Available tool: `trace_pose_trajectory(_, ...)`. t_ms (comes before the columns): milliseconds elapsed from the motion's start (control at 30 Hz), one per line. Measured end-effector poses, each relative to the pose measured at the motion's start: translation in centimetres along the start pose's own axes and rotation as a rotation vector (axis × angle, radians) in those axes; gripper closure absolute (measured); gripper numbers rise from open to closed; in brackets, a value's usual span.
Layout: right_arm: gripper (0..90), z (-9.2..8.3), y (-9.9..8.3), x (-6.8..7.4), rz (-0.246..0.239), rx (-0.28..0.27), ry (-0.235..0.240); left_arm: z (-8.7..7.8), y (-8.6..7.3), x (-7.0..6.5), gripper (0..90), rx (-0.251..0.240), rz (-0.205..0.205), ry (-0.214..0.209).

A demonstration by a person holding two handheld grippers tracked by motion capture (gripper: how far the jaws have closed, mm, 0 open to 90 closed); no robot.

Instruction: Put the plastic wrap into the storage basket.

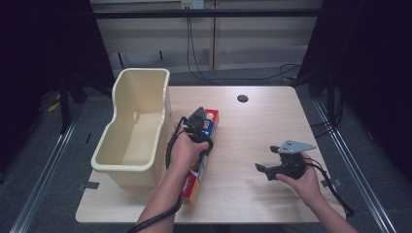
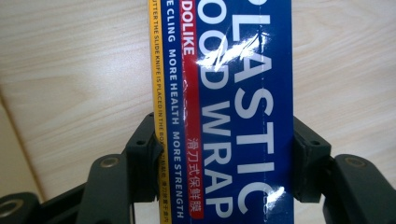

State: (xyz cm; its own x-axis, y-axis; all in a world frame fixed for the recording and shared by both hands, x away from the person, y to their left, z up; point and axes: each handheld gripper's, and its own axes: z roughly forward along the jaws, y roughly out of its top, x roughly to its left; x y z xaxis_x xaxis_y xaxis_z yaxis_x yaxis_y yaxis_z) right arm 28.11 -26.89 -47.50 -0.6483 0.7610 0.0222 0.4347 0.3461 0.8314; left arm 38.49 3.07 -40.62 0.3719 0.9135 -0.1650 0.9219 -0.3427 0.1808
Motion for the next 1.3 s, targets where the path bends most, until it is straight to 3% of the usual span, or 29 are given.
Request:
trace_pose_trajectory(233, 6.1, 0.1, 0.0, 0.0, 0.003, -0.002, 0.003, -2.0, 0.5, -0.1, 40.6, -0.003, 0.016, 0.006)
trace_pose_trajectory(400, 4.0, 0.1, 0.0, 0.0, 0.007, 0.001, 0.000, -3.3, 1.0, 0.0, 40.6, 0.008, 0.010, -0.032)
trace_pose_trajectory(933, 1.4, 0.1, 0.1, -0.1, 0.013, -0.013, 0.005, -6.3, 1.7, 0.6, 40.6, 0.000, 0.008, -0.018)
trace_pose_trajectory(1300, 1.3, 0.0, 0.1, -0.1, 0.009, -0.019, 0.022, -8.7, 1.9, 1.6, 40.7, 0.000, -0.019, -0.029)
